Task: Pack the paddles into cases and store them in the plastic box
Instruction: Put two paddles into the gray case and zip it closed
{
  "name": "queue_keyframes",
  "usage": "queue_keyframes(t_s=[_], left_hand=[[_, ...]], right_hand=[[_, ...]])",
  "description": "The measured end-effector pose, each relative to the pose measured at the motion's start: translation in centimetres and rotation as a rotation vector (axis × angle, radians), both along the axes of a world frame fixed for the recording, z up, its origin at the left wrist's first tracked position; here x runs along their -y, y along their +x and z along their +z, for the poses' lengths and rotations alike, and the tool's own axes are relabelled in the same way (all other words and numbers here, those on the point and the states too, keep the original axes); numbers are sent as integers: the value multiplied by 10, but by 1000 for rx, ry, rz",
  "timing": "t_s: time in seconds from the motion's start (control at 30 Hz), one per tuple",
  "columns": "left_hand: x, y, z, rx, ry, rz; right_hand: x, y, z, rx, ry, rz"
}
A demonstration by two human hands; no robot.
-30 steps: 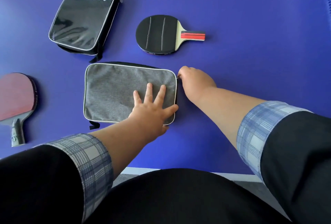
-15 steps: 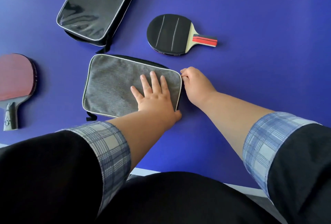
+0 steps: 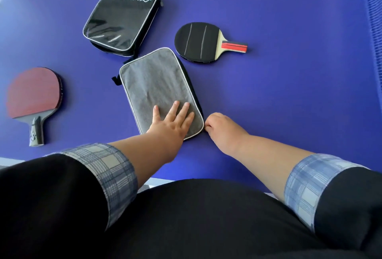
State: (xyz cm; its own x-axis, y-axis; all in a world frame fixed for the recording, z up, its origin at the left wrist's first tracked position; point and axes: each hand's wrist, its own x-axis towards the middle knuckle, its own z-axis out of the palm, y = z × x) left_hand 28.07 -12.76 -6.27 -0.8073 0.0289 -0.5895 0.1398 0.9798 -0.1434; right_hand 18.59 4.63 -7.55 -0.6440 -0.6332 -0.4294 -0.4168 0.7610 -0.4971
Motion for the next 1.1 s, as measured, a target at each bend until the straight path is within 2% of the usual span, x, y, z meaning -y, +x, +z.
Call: queue_keyframes(t_s=[0.07, 0.2, 0.27, 0.37, 0.5, 0.63, 1.1], left_hand=[[12, 4, -1, -22, 33, 9], [16, 0, -3, -106, 82, 210], [10, -2, -7, -122, 61, 236], [6, -5, -10, -122, 25, 226], [8, -2, -10, -125, 17, 195], [10, 2, -9, -118, 14, 172], [25, 26, -7, -107, 17, 65]], right_hand=[[3, 10, -2, -11, -12, -5], [9, 19, -4, -40, -11, 4], [12, 24, -4, -62, -20, -3], [12, 24, -3, -100, 20, -16], [16, 2, 0, -123, 43, -138], [29, -19, 3, -140, 45, -55], [67, -54, -12, -128, -107, -207]])
